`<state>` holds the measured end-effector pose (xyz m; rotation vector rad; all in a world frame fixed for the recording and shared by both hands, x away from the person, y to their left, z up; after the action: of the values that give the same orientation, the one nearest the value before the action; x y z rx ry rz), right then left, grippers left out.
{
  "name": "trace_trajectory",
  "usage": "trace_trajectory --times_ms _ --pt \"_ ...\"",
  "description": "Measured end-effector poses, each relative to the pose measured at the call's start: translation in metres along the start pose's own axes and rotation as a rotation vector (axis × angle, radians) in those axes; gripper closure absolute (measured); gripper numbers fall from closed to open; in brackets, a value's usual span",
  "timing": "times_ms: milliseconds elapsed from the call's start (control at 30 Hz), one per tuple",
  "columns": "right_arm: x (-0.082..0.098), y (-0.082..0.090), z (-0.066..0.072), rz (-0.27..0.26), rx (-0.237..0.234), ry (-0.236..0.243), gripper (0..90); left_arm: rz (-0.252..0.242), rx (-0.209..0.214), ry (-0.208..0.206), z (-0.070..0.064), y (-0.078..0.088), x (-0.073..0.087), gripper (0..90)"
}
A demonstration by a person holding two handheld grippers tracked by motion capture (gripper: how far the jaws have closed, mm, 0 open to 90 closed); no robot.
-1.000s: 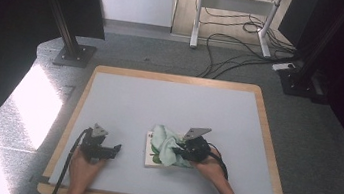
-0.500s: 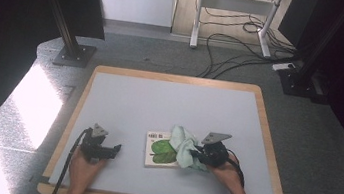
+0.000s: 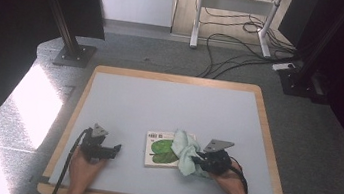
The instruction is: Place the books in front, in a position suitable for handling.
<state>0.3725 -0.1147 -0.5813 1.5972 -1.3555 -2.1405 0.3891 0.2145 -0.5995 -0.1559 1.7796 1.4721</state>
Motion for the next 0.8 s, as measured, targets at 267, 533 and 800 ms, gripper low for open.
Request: trace_trajectory --times_ms 267,533,800 --pt "-0.013 -0.012 0.02 -0.01 -0.055 0.031 73.6 0.0 0.0 0.0 0.0 0.0 0.0 14.4" --pt "-0.039 -0.035 0.05 -0.017 -0.125 0.08 73.6 0.0 0.0 0.0 0.0 0.0 0.0 14.4" --pt "-0.061 -0.055 0.072 -0.02 -0.163 0.118 73.6 0.0 0.0 0.0 0.0 0.0 0.0 14.4"
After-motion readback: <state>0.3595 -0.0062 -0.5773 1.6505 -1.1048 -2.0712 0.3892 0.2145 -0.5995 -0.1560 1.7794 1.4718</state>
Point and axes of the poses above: each handheld gripper's, and its own axes: y roughly backward along the jaws, x roughly out of its underside, z roughly to its left, the point moved 10 cm from there along -y, roughly forward along the jaws, and after that the axes turned 4 degrees about z, right-handed, at the moved point
